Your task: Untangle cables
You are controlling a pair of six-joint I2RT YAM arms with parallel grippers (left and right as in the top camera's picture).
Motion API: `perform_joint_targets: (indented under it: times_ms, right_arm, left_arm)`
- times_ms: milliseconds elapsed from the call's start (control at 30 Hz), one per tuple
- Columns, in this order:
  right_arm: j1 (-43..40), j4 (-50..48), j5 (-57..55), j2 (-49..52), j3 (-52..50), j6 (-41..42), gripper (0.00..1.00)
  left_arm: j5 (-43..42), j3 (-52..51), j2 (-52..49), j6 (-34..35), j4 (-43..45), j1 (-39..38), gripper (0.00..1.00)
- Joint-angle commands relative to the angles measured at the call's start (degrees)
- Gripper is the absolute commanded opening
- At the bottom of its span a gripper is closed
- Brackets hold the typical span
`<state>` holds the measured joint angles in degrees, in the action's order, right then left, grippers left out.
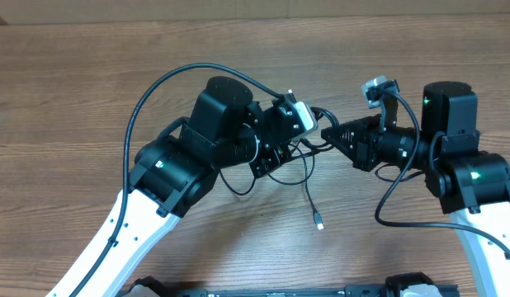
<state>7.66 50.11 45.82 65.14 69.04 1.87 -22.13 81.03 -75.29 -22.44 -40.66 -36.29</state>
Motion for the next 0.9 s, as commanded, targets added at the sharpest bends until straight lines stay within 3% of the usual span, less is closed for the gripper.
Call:
perform_joint_targets:
  times_ms: [0, 67, 167, 233, 433, 567, 767, 867]
  right_arm:
    - [0.2, -0.7, 3.9, -0.1, 0.7, -4.7, 0.04]
    - [0.2, -2.5, 8.7, -0.1, 0.7, -5.6, 0.04]
    - [0.2, -9.1, 20.3, -0.5, 0.7, -5.6, 0.04]
    - [0.2, -15.3, 28.9, -0.7, 0.7, -5.6, 0.04]
    - [0.2, -28.1, 43.9, -0.7, 0.7, -5.6, 0.04]
    - [0.2, -29.5, 44.1, -0.9, 0.7, -5.4, 0.04]
    - [0.2, -29.5, 44.1, -1.1, 0.7, -5.4, 0.04]
    - [0.2, -29.4, 44.1, -1.5, 0.7, -5.4, 0.04]
  left_arm:
    - [-1.7, 0.5, 0.0, 2.5, 0.6, -0.2, 0.04]
    - [1.5, 0.5, 0.0, 9.7, 0.7, 0.4, 0.04]
    - [11.2, 0.5, 0.0, 29.2, -1.4, 2.8, 0.04]
    - [11.6, 0.4, -0.1, 37.1, -3.9, 4.2, 0.04]
    - [4.5, 0.4, -0.5, 39.2, -6.1, 4.3, 0.04]
    - [4.6, 0.4, -2.3, 39.5, -7.4, 4.3, 0.04]
    - [9.1, 0.4, -8.0, 49.0, -7.4, 6.5, 0.04]
    - [8.0, 0.4, -11.0, 49.9, -7.3, 7.7, 0.04]
